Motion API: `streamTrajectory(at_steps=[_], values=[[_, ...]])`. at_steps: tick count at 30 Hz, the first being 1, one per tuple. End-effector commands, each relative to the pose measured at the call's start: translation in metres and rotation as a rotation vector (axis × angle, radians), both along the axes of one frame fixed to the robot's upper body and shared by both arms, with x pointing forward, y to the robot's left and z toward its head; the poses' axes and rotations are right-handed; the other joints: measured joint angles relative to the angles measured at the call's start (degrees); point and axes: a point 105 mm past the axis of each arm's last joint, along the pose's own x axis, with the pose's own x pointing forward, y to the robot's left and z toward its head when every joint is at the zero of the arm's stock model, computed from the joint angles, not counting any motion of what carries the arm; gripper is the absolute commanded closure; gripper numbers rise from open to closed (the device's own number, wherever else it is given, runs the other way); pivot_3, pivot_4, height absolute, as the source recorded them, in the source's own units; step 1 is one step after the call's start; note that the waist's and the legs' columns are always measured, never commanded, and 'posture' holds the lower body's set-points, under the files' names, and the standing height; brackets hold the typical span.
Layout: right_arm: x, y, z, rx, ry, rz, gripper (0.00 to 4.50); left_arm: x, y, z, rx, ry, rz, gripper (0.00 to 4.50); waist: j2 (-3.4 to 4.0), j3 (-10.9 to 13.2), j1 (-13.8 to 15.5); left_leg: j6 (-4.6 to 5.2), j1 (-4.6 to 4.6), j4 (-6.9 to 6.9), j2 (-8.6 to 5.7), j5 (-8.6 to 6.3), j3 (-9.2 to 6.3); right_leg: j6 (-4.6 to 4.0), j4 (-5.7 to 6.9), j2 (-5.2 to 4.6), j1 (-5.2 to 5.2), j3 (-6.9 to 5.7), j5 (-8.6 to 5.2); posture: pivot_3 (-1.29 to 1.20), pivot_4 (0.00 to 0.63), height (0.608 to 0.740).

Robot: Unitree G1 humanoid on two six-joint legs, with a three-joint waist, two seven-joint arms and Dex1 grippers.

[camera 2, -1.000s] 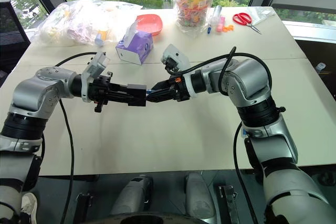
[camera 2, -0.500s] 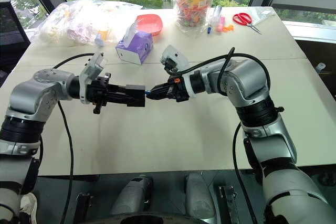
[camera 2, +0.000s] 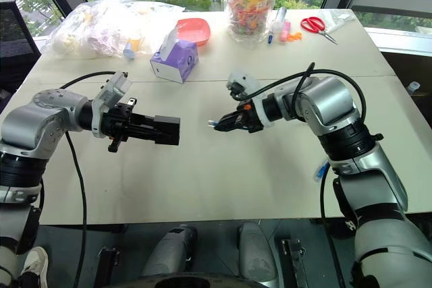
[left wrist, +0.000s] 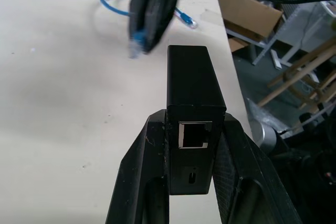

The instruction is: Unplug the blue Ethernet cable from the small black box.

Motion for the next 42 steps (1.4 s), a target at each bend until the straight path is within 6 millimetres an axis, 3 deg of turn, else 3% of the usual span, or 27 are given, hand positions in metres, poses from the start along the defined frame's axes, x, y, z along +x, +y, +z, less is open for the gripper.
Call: streamTrajectory(at_steps=[1, 5, 11, 12, 13, 15, 18, 20, 26, 31, 33, 35, 37, 40, 42], values=[[0.017, -0.020, 0.001, -0.039, -0.100, -0.071, 4.47, 0.005, 0.004, 0.009, -0.003, -0.060, 0.014, 4.01, 0.00, 0.00, 0.00, 0.00, 0.00, -0.01, 0.00, 0.00, 0.00, 0.00, 0.00, 0.00, 0.00, 0.00, 0.00, 0.00, 0.150, 0.740], [0.060, -0.044, -0.008, -0.122, -0.315, -0.322, 4.47, 0.021, -0.004, -0.003, -0.005, -0.154, 0.083, 4.01, -0.01, 0.00, -0.03, 0.00, 0.04, 0.01, 0.01, 0.00, 0.06, 0.00, 0.01, 0.00, -0.01, 0.03, 0.00, 0.00, 0.150, 0.740], [0.087, -0.058, -0.029, -0.185, -0.436, -0.558, 4.47, 0.056, -0.021, -0.030, -0.015, -0.415, 0.270, 4.01, -0.02, -0.02, 0.18, -0.01, 0.03, -0.01, 0.00, 0.01, 0.10, -0.01, 0.00, -0.04, -0.05, 0.07, 0.03, 0.00, 0.150, 0.740], [0.085, -0.059, -0.033, -0.198, -0.438, -0.571, 4.47, 0.058, -0.024, -0.038, -0.021, -0.421, 0.283, 4.01, -0.02, -0.02, 0.23, -0.01, 0.00, 0.00, 0.00, 0.01, 0.11, -0.02, 0.01, -0.04, -0.07, 0.08, 0.03, 0.00, 0.150, 0.740], [0.082, -0.056, -0.031, -0.182, -0.443, -0.577, 3.61, 0.061, -0.029, -0.045, -0.041, -0.420, 0.307, 4.01, -0.01, -0.02, 0.27, -0.02, 0.00, 0.00, -0.01, 0.01, 0.12, -0.03, 0.00, -0.05, -0.08, 0.08, 0.04, 0.00, 0.150, 0.740], [0.078, -0.053, -0.025, -0.144, -0.445, -0.592, 2.86, 0.065, -0.033, -0.052, -0.066, -0.417, 0.334, 4.01, -0.01, -0.02, 0.43, -0.01, -0.02, -0.01, -0.03, 0.01, 0.12, -0.03, -0.01, -0.06, -0.09, 0.08, 0.04, 0.00, 0.150, 0.740], [0.071, -0.062, -0.009, -0.110, -0.459, -0.637, 1.42, 0.075, -0.041, -0.062, -0.083, -0.446, 0.391, 4.01, -0.01, -0.02, 0.36, -0.01, -0.09, 0.04, -0.03, 0.01, 0.12, -0.01, 0.01, -0.06, -0.15, 0.09, 0.05, 0.00, 0.150, 0.740], [0.055, -0.062, 0.006, -0.053, -0.439, -0.608, 0.32, 0.083, -0.046, -0.070, -0.107, -0.431, 0.456, 4.01, 0.00, -0.03, 0.52, 0.00, -0.08, 0.05, -0.03, 0.01, 0.12, 0.01, 0.02, -0.05, -0.14, 0.09, 0.06, 0.00, 0.150, 0.740], [0.016, -0.057, 0.029, 0.088, -0.368, -0.599, 0.32, 0.088, -0.053, -0.086, -0.134, -0.380, 0.502, 4.01, -0.02, -0.05, 0.56, 0.02, -0.05, 0.07, -0.03, -0.01, 0.11, 0.03, 0.03, -0.05, -0.09, 0.09, 0.08, 0.00, 0.150, 0.740], [-0.021, -0.038, 0.006, 0.058, -0.282, -0.517, 0.32, 0.087, -0.048, -0.101, -0.120, -0.335, 0.509, 4.01, -0.05, -0.11, 0.47, 0.05, 0.19, 0.07, -0.03, -0.02, 0.09, 0.04, 0.01, -0.05, 0.23, 0.07, 0.07, 0.00, 0.150, 0.740], [-0.031, -0.036, 0.000, 0.058, -0.256, -0.505, 0.29, 0.087, -0.043, -0.105, -0.105, -0.331, 0.517, 2.99, -0.05, -0.11, 0.25, 0.05, 0.23, 0.11, -0.03, -0.02, 0.09, 0.04, 0.00, -0.05, 0.29, 0.08, 0.07, 0.00, 0.150, 0.740], [-0.037, -0.035, -0.003, 0.058, -0.243, -0.498, 0.29, 0.087, -0.039, -0.107, -0.101, -0.323, 0.520, 2.35, -0.05, -0.11, 0.11, 0.05, 0.27, 0.12, -0.03, -0.02, 0.09, 0.05, -0.01, -0.05, 0.34, 0.07, 0.07, 0.00, 0.150, 0.740], [-0.041, -0.035, -0.005, 0.054, -0.236, -0.497, 0.29, 0.085, -0.034, -0.106, -0.109, -0.311, 0.516, 1.43, -0.05, -0.12, 0.08, 0.06, 0.31, 0.12, -0.01, -0.01, 0.09, 0.05, -0.01, -0.03, 0.37, 0.07, 0.07, 0.00, 0.150, 0.740], [-0.047, -0.040, -0.009, 0.040, -0.226, -0.507, 0.29, 0.078, -0.025, -0.095, -0.130, -0.305, 0.497, 0.10, -0.04, -0.12, 0.04, 0.06, 0.34, 0.10, 0.00, -0.01, 0.09, 0.05, -0.01, -0.02, 0.39, 0.07, 0.07, 0.00, 0.150, 0.740], [-0.050, -0.043, -0.012, 0.029, -0.222, -0.512, 0.29, 0.073, -0.019, -0.092, -0.093, -0.317, 0.479, 0.04, -0.04, -0.12, 0.06, 0.06, 0.34, 0.07, 0.01, -0.01, 0.09, 0.05, -0.01, -0.03, 0.38, 0.07, 0.06, 0.00, 0.150, 0.740]])
